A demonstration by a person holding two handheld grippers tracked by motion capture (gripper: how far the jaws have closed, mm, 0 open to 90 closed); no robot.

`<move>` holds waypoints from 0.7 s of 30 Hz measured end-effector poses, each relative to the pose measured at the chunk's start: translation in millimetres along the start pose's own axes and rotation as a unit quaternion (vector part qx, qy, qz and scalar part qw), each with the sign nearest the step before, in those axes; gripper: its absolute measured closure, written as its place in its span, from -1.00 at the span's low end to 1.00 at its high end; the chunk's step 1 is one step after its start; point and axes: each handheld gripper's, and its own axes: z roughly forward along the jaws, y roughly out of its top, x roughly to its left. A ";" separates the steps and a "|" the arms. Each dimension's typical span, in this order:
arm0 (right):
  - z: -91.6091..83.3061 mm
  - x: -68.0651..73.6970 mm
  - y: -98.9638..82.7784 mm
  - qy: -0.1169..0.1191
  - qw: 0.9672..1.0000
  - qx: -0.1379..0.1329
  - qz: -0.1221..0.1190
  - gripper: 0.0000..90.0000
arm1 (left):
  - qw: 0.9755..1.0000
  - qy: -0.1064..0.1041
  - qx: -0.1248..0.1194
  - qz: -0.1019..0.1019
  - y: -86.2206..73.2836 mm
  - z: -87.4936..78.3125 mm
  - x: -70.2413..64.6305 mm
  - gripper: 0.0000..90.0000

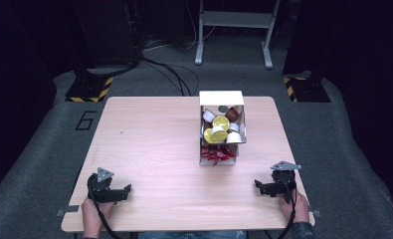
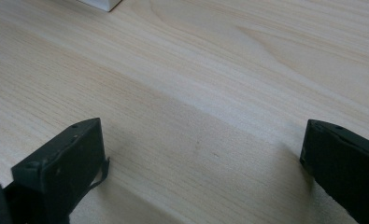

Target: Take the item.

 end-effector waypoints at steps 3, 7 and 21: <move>-0.4 -0.1 -0.6 -0.002 1.000 -0.003 -0.003 -1.00 | 1.000 0.000 0.000 0.000 0.0 0.0 -0.1 -0.99; -0.7 1.0 -1.2 -0.006 1.000 -0.004 0.001 -1.00 | 1.000 0.000 0.001 -0.002 0.0 -0.2 -0.3 -0.99; 0.2 -0.2 -0.3 0.000 1.000 -0.003 -0.001 -1.00 | 0.999 -0.051 -0.017 -0.009 14.6 -13.6 1.6 -1.00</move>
